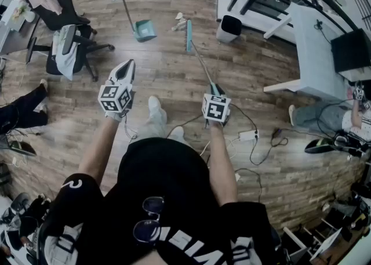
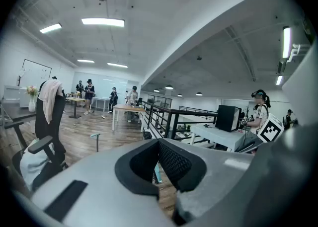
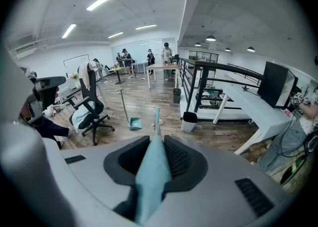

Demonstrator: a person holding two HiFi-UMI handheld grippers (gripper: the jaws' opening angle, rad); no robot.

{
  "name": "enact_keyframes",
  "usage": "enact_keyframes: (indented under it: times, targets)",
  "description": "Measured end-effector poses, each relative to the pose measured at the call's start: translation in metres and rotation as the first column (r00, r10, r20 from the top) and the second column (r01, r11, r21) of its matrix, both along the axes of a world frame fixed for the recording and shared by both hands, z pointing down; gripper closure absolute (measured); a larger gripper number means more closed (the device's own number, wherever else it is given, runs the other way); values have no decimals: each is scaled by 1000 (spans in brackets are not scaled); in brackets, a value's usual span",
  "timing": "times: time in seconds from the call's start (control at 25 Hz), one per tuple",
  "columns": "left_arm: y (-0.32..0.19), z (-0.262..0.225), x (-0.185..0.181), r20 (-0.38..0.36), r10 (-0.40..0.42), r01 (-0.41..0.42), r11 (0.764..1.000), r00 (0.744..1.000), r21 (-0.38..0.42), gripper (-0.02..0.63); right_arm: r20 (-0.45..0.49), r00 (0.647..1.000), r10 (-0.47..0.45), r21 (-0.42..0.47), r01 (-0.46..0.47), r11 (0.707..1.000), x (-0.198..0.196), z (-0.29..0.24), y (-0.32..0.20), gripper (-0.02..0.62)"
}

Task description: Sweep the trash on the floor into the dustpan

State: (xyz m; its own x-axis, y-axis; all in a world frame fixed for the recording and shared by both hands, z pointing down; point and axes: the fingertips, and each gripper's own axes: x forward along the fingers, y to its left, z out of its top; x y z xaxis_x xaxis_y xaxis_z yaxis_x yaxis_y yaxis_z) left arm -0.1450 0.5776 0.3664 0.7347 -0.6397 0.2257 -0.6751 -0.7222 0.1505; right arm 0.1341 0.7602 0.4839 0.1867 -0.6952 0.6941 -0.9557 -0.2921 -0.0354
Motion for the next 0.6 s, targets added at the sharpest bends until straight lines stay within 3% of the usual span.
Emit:
enact_keyframes:
  times: [0.32,0.6]
  targets:
    - [-26,2,17,4,4,-4,1000,1000,2,607,-5,1000,12,-36,-12,999,16,11,-9,511]
    - [-96,12,18,4,7,-7,1000,1000,-18,607,-15,999,33,-52,-34,998,24,14,-70,511]
